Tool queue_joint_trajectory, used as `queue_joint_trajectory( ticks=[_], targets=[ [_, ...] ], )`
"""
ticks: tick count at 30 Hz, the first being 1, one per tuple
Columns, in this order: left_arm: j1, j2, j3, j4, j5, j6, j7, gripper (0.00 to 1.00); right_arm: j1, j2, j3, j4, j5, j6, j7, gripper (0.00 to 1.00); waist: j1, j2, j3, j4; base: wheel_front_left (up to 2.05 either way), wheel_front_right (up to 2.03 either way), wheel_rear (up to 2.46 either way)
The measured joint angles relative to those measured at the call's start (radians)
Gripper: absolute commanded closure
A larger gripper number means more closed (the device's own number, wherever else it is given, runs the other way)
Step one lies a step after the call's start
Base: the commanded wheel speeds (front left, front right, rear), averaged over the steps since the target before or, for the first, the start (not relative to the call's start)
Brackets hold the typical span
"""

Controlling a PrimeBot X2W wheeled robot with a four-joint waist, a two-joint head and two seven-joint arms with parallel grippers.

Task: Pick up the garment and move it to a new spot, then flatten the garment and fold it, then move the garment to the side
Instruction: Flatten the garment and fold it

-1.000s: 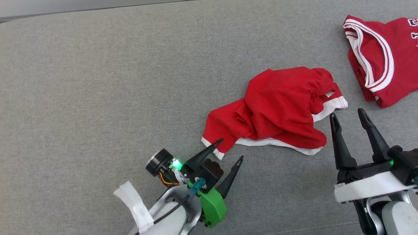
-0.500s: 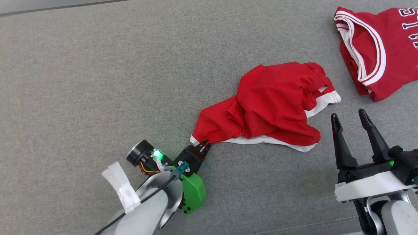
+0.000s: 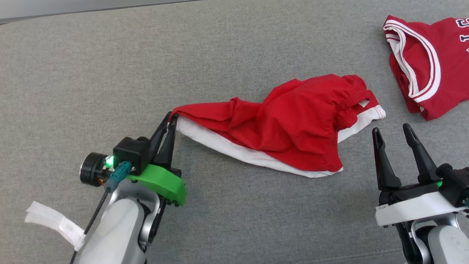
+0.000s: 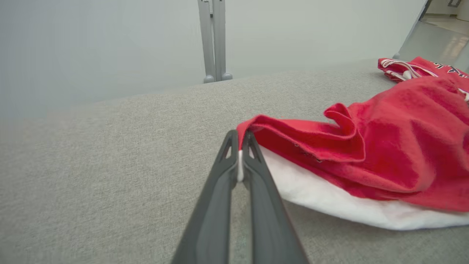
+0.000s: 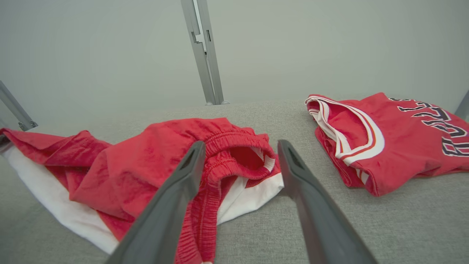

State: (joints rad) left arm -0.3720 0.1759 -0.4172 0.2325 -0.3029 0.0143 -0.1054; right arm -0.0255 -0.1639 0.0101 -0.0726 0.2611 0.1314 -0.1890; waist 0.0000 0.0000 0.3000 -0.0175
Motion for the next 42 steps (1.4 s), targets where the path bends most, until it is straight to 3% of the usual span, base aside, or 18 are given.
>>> queue_joint_trajectory(
  ticks=[9,14,15,16,24,32,42],
  targets=[
    [0.128,0.045,0.127,-0.007,-0.075,0.097,0.007,1.00,0.000,-0.001,-0.020,0.000,0.000,0.000,0.003,0.00,0.0000,0.0000,0.003,0.013,0.00,0.00,0.00],
    [0.183,0.046,0.141,0.008,-0.110,0.105,0.005,1.00,-0.001,-0.002,-0.023,-0.004,-0.001,0.000,0.010,0.00,0.0000,0.0000,0.001,0.029,0.00,0.00,0.00],
    [0.187,0.043,0.140,0.013,-0.111,0.102,-0.005,0.59,-0.002,-0.003,-0.022,-0.005,-0.002,0.000,0.011,0.00,0.0000,0.0000,-0.001,0.032,0.00,0.00,0.00],
    [0.188,0.035,0.141,0.016,-0.119,0.099,-0.020,0.00,-0.002,-0.004,-0.021,-0.006,-0.002,0.000,0.012,0.00,0.0000,0.0000,-0.003,0.035,0.00,0.00,0.00],
    [0.191,0.021,0.156,-0.022,-0.089,0.099,-0.141,0.00,0.003,-0.008,-0.010,-0.021,-0.012,0.000,0.029,0.00,0.0000,0.0000,-0.047,0.048,0.00,0.00,0.00],
    [0.203,0.069,0.159,-0.107,-0.005,0.097,-0.153,0.00,0.027,-0.008,0.005,-0.032,-0.018,0.000,0.051,0.00,0.0000,0.0000,-0.105,0.056,0.00,0.00,0.00],
    [0.265,0.097,0.159,-0.127,-0.002,0.109,-0.145,0.00,0.057,-0.010,0.010,-0.034,-0.014,0.000,0.061,0.00,0.0000,0.0000,-0.152,0.056,0.00,0.00,0.00]
  ],
)
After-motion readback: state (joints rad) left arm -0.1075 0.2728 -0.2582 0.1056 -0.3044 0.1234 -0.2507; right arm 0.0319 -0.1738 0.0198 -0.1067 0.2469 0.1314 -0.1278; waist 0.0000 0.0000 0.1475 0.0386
